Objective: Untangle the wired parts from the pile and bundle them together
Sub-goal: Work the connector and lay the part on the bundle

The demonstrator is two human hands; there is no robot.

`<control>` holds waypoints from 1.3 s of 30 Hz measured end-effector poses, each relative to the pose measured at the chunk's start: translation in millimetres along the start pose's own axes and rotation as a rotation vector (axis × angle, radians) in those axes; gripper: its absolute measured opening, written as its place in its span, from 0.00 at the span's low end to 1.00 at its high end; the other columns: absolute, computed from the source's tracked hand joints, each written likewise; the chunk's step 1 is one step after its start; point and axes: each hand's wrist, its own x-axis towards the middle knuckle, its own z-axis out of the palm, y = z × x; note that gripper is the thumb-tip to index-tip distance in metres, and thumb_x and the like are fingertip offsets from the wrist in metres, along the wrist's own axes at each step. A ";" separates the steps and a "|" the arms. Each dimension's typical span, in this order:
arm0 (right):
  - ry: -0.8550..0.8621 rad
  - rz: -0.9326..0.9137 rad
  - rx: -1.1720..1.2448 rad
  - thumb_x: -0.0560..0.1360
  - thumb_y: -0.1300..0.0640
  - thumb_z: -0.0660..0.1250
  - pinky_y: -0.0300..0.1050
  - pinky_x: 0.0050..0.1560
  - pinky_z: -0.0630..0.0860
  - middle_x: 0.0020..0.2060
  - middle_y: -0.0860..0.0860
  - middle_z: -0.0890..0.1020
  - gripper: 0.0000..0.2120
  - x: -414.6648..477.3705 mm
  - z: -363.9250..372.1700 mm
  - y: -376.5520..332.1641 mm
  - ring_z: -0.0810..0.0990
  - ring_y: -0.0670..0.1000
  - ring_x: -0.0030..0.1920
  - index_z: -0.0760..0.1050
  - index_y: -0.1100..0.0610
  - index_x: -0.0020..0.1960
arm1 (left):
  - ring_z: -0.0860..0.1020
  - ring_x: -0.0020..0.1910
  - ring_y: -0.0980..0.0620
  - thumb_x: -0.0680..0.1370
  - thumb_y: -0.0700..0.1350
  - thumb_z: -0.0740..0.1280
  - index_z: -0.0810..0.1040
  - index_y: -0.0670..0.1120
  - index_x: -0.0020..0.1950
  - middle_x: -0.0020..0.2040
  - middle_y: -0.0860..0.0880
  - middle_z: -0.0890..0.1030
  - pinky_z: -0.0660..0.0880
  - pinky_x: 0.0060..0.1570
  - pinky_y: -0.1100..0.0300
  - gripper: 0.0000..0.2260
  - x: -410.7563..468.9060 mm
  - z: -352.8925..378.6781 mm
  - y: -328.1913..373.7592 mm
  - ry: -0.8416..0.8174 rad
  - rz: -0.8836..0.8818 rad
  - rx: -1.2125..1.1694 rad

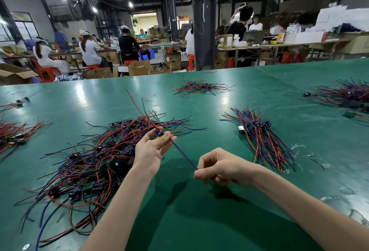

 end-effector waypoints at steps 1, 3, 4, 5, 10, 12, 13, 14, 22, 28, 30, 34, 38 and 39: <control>-0.043 -0.042 -0.033 0.73 0.60 0.71 0.32 0.20 0.60 0.27 0.49 0.79 0.11 -1.0 1.6 -1.1 0.66 0.43 0.20 0.75 0.54 0.33 | 0.82 0.29 0.49 0.72 0.25 0.64 0.74 0.39 0.44 0.37 0.41 0.79 0.80 0.30 0.62 0.10 -1.0 0.7 -2.1 0.002 0.011 0.022; -0.085 -0.092 -0.092 0.73 0.59 0.71 0.33 0.21 0.62 0.28 0.48 0.80 0.11 -2.1 4.4 -1.4 0.68 0.43 0.22 0.74 0.53 0.34 | 0.82 0.30 0.50 0.72 0.25 0.64 0.74 0.39 0.44 0.39 0.41 0.78 0.80 0.31 0.62 0.10 -2.7 2.1 -5.4 0.004 0.012 0.052; -0.085 -0.099 -0.106 0.73 0.59 0.71 0.33 0.21 0.62 0.28 0.48 0.80 0.11 -2.0 5.2 -0.4 0.68 0.43 0.22 0.74 0.53 0.34 | 0.82 0.31 0.49 0.72 0.25 0.65 0.75 0.39 0.44 0.39 0.41 0.78 0.80 0.31 0.62 0.10 -3.0 2.3 -5.7 0.006 0.007 0.058; -0.077 -0.096 -0.107 0.73 0.59 0.71 0.33 0.21 0.62 0.28 0.48 0.80 0.10 -1.9 5.4 1.0 0.68 0.43 0.22 0.75 0.53 0.34 | 0.82 0.31 0.49 0.72 0.25 0.65 0.75 0.39 0.44 0.39 0.41 0.79 0.79 0.30 0.62 0.10 -2.9 2.4 -5.5 0.008 0.000 0.062; -0.114 -0.005 -0.091 0.74 0.56 0.71 0.33 0.19 0.62 0.29 0.49 0.81 0.08 -3.1 0.2 3.5 0.70 0.43 0.22 0.76 0.54 0.36 | 0.82 0.30 0.48 0.72 0.26 0.65 0.75 0.39 0.45 0.37 0.41 0.79 0.78 0.29 0.63 0.10 -4.7 2.3 -9.6 0.020 -0.033 0.077; -0.191 0.041 -0.109 0.75 0.51 0.69 0.32 0.19 0.62 0.32 0.50 0.82 0.08 -4.8 -4.2 0.1 0.72 0.43 0.22 0.77 0.54 0.39 | 0.82 0.29 0.48 0.72 0.26 0.65 0.75 0.39 0.45 0.33 0.42 0.81 0.78 0.29 0.63 0.10 -6.6 4.6 -13.4 0.007 -0.052 0.080; -0.225 0.068 -0.113 0.75 0.48 0.68 0.32 0.18 0.61 0.33 0.50 0.83 0.10 -5.4 -6.9 -1.7 0.72 0.43 0.22 0.78 0.53 0.41 | 0.82 0.29 0.48 0.72 0.26 0.65 0.75 0.39 0.45 0.32 0.43 0.81 0.79 0.29 0.63 0.10 -7.5 6.0 -15.0 -0.005 -0.062 0.081; -0.246 0.098 -0.116 0.74 0.43 0.66 0.32 0.18 0.60 0.35 0.51 0.83 0.13 -6.1 -10.0 -3.2 0.71 0.43 0.21 0.79 0.53 0.43 | 0.82 0.29 0.48 0.72 0.26 0.65 0.75 0.40 0.45 0.31 0.43 0.81 0.79 0.29 0.63 0.10 -8.5 7.1 -16.5 -0.019 -0.072 0.084; 0.014 0.011 0.004 0.72 0.43 0.66 0.32 0.15 0.56 0.42 0.53 0.85 0.18 3.1 -6.1 1.8 0.67 0.42 0.18 0.81 0.57 0.47 | 0.80 0.27 0.48 0.72 0.27 0.67 0.74 0.39 0.48 0.31 0.42 0.80 0.78 0.29 0.61 0.10 -24.4 18.4 -36.6 -0.163 -0.106 0.198; 0.186 -0.040 0.172 0.77 0.60 0.65 0.33 0.16 0.64 0.25 0.51 0.79 0.10 13.0 12.4 9.6 0.70 0.43 0.18 0.77 0.67 0.44 | 0.80 0.29 0.45 0.71 0.27 0.68 0.75 0.38 0.50 0.33 0.42 0.79 0.79 0.30 0.59 0.11 -23.1 16.1 -39.9 -0.140 -0.037 0.246; 0.172 -0.028 0.176 0.78 0.62 0.63 0.33 0.17 0.66 0.25 0.52 0.78 0.09 13.0 12.8 9.5 0.72 0.43 0.19 0.77 0.68 0.46 | 0.80 0.29 0.45 0.70 0.26 0.69 0.75 0.37 0.49 0.35 0.41 0.78 0.80 0.32 0.58 0.11 -21.9 14.4 -40.8 -0.133 -0.008 0.278; 0.149 -0.024 0.111 0.79 0.63 0.62 0.33 0.18 0.66 0.27 0.53 0.78 0.10 11.4 11.7 7.8 0.72 0.43 0.20 0.77 0.64 0.41 | 0.80 0.29 0.44 0.70 0.27 0.70 0.76 0.38 0.49 0.34 0.41 0.78 0.80 0.33 0.57 0.11 -19.2 12.1 -42.3 -0.129 0.038 0.323; 0.084 -0.002 0.045 0.78 0.65 0.62 0.33 0.18 0.63 0.28 0.54 0.77 0.09 8.3 11.7 8.2 0.70 0.43 0.19 0.77 0.64 0.41 | 0.80 0.29 0.46 0.70 0.26 0.69 0.76 0.38 0.47 0.35 0.41 0.78 0.79 0.32 0.59 0.11 -13.5 9.1 -38.8 -0.070 0.060 0.293; 0.052 0.009 0.031 0.78 0.65 0.61 0.33 0.18 0.63 0.28 0.53 0.77 0.09 7.3 12.7 8.4 0.69 0.43 0.19 0.77 0.63 0.41 | 0.80 0.28 0.47 0.70 0.25 0.69 0.76 0.38 0.47 0.35 0.41 0.79 0.79 0.32 0.59 0.11 -10.9 7.6 -36.7 -0.044 0.067 0.269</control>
